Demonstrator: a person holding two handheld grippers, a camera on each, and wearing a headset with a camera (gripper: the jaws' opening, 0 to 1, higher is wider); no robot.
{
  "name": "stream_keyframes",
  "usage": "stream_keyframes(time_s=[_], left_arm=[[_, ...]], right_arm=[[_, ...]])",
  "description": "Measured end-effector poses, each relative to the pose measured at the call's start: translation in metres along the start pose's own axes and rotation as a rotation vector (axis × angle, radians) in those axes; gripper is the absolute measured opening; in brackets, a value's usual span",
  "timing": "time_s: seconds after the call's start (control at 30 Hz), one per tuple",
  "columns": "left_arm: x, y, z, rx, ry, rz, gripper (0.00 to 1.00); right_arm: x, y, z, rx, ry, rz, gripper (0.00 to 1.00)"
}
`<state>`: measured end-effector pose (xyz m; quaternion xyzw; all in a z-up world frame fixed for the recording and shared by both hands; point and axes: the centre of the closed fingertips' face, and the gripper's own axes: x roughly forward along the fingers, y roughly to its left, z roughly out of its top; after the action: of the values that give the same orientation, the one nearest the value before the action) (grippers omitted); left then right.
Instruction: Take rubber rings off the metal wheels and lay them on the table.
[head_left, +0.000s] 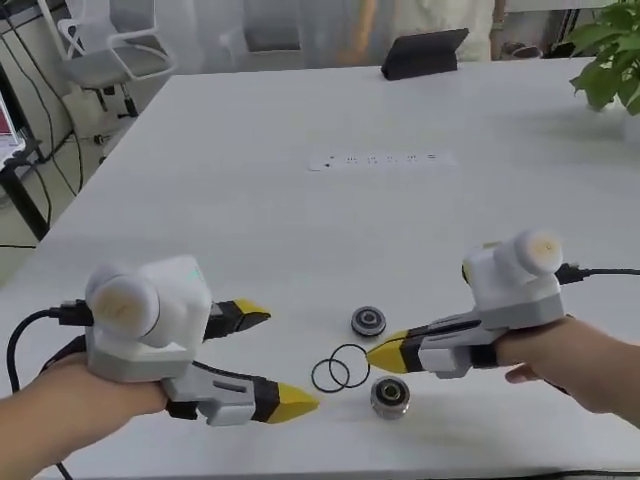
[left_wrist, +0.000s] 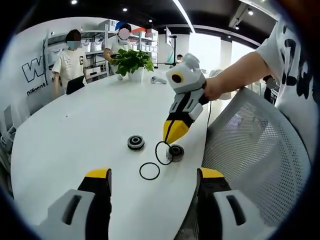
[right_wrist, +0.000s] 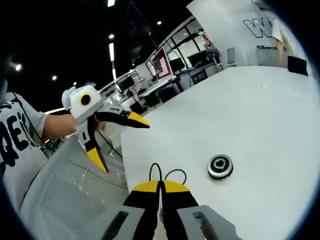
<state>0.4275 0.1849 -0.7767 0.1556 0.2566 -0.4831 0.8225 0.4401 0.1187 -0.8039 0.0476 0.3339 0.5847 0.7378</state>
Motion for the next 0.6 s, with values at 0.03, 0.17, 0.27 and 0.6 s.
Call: stream_keyframes(time_s=[0.03, 0.17, 0.27, 0.6], left_arm=[[-0.001, 0.000, -0.002, 0.003, 0.007, 0.001, 0.68], [-0.005, 0.002, -0.007, 0.012, 0.017, 0.007, 0.69], [-0.008, 0.004, -0.009, 0.010, 0.021, 0.012, 0.70], [-0.019, 0.008, -0.021, 0.000, 0.040, 0.027, 0.72]], right_arm=[[0.001, -0.001, 0.000, 0.001, 0.002, -0.002, 0.00], [0.007, -0.002, 0.000, 0.007, 0.005, -0.008, 0.00], [0.010, -0.005, -0.002, 0.009, 0.014, -0.019, 0.00], [0.022, -0.010, -0.005, 0.037, 0.036, -0.038, 0.00]])
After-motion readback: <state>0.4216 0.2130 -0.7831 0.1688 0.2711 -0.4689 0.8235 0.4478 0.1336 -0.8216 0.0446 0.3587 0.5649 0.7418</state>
